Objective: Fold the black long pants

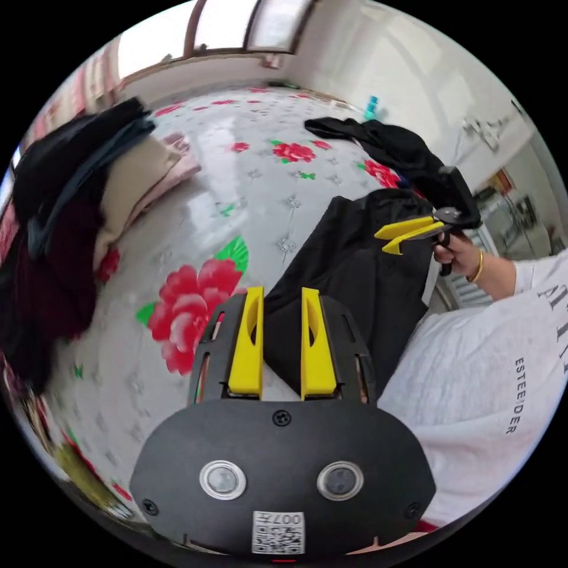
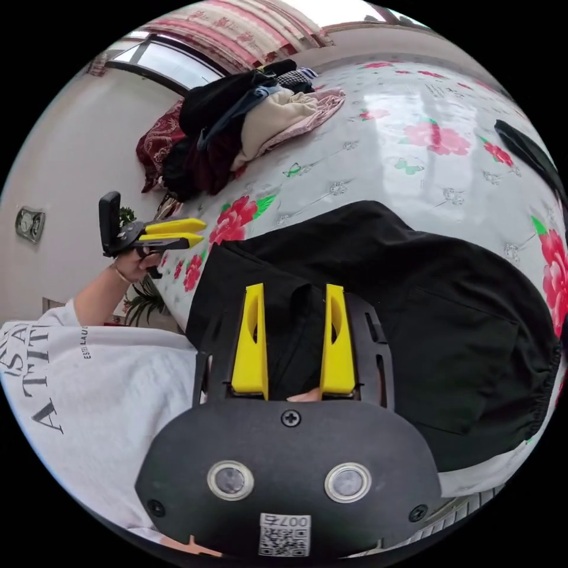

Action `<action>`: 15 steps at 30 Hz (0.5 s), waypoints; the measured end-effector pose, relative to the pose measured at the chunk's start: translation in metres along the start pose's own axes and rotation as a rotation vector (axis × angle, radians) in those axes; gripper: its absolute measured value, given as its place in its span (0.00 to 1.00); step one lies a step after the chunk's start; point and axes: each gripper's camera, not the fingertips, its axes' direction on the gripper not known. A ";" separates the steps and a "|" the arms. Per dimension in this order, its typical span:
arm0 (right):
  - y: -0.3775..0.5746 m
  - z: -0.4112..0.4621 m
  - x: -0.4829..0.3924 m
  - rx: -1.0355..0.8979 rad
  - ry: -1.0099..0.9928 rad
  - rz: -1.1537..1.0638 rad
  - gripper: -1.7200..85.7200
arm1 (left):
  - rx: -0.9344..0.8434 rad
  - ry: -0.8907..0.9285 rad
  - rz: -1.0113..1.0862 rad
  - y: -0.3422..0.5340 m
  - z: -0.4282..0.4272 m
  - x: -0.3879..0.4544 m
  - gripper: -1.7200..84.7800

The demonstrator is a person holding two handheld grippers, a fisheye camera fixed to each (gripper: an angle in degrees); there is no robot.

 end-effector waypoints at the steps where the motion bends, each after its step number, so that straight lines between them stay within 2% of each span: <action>1: -0.001 0.006 -0.001 -0.014 0.002 0.004 0.13 | -0.045 0.045 0.076 -0.014 0.017 0.002 0.14; 4: -0.006 0.047 -0.010 -0.121 0.083 -0.010 0.11 | -0.240 0.127 0.206 -0.032 0.070 0.008 0.14; 6: -0.004 0.046 -0.024 -0.073 0.168 -0.021 0.05 | -0.341 0.069 0.248 -0.031 0.094 0.010 0.11; 11: 0.007 0.029 -0.037 0.018 0.270 0.003 0.03 | -0.256 0.023 0.182 -0.014 0.086 -0.008 0.03; 15: 0.013 0.027 -0.034 0.018 0.186 0.085 0.05 | -0.195 0.065 0.089 0.003 0.076 -0.030 0.04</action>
